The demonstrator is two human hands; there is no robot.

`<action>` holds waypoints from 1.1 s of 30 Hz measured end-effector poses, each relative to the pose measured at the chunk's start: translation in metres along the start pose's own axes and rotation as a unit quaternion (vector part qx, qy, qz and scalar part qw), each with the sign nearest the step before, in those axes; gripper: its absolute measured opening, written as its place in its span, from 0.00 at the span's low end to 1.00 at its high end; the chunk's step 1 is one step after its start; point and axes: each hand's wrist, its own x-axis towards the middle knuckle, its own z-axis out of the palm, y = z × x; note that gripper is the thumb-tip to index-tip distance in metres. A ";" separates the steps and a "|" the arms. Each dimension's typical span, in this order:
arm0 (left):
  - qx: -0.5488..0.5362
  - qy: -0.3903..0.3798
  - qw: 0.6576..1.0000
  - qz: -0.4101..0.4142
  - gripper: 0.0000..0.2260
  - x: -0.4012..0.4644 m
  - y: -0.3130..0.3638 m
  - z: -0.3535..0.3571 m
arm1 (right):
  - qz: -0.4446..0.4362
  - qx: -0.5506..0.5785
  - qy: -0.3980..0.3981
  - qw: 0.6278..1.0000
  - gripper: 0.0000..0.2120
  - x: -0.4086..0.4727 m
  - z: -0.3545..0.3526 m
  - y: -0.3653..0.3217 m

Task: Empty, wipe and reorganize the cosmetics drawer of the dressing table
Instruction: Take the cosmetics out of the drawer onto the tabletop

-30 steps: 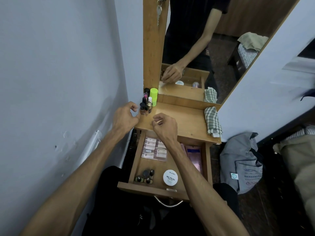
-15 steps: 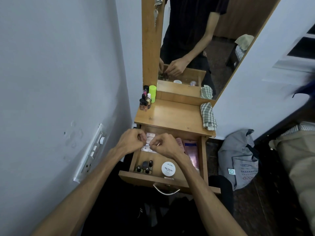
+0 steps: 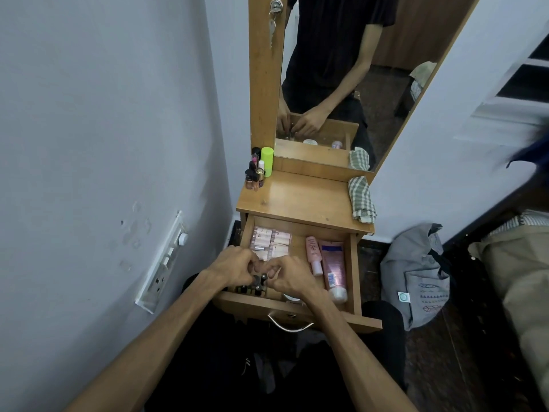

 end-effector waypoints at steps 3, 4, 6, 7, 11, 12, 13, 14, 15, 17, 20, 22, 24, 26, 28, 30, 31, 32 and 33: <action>0.015 0.005 1.000 0.012 0.13 0.003 0.004 0.000 | -0.004 0.003 0.012 1.000 0.09 -0.001 0.002 0.002; 0.020 0.009 1.000 0.016 0.12 0.003 0.005 0.001 | -0.007 0.007 0.013 1.000 0.10 -0.001 0.003 0.003; 0.030 0.021 0.999 0.024 0.10 0.004 0.005 0.004 | -0.005 0.008 0.020 1.000 0.10 0.000 0.004 0.004; 0.036 0.028 0.999 0.030 0.09 0.004 0.004 0.005 | 0.002 0.003 0.029 1.000 0.10 0.000 0.005 0.004; 0.049 0.043 0.997 0.046 0.10 0.005 0.002 0.008 | 0.009 0.004 0.041 0.999 0.09 0.001 0.006 0.005; 0.054 0.045 0.996 0.050 0.10 0.005 0.002 0.008 | 0.007 0.007 0.039 0.999 0.09 0.000 0.006 0.005; 0.059 0.044 0.996 0.052 0.10 0.005 0.002 0.008 | 0.005 0.010 0.039 0.999 0.09 0.001 0.006 0.005; 0.065 0.041 0.996 0.054 0.09 0.005 0.002 0.008 | 0.004 0.012 0.041 0.999 0.09 0.001 0.006 0.006; 0.072 0.038 0.995 0.052 0.08 0.006 0.003 0.008 | 0.004 0.012 0.044 0.999 0.09 0.001 0.006 0.006; 0.076 0.033 0.995 0.048 0.07 0.007 0.002 0.008 | 0.000 0.011 0.049 0.999 0.09 0.001 0.006 0.005; 0.071 0.032 0.996 0.037 0.07 0.009 0.004 0.008 | -0.009 0.012 0.045 0.999 0.09 0.002 0.006 0.006; 0.053 0.038 0.997 0.027 0.09 0.008 0.004 0.008 | -0.013 0.008 0.046 0.999 0.10 0.001 0.005 0.006; 0.029 0.050 0.998 0.026 0.09 0.007 0.003 0.007 | -0.010 0.012 0.059 0.998 0.11 0.000 0.003 0.006; 0.000 0.065 0.998 0.022 0.09 0.005 0.002 0.004 | -0.009 0.026 0.084 0.996 0.10 0.000 0.000 0.005; -0.028 0.091 0.995 0.013 0.08 0.004 0.001 -0.002 | -0.011 0.049 0.114 0.992 0.07 0.000 -0.005 0.003; -0.053 0.117 0.992 0.007 0.08 0.006 0.000 -0.011 | -0.020 0.068 0.140 0.988 0.04 0.000 -0.015 -0.003; -0.064 0.130 0.989 0.007 0.08 0.006 -0.001 -0.018 | -0.028 0.071 0.154 0.985 0.03 0.000 -0.021 -0.007; -0.075 0.144 0.987 0.007 0.07 0.008 -0.001 -0.025 | -0.035 0.072 0.170 0.982 0.03 0.001 -0.028 -0.011; -0.086 0.159 0.983 0.009 0.07 0.009 -0.001 -0.033 | -0.042 0.074 0.187 0.979 0.03 0.003 -0.035 -0.014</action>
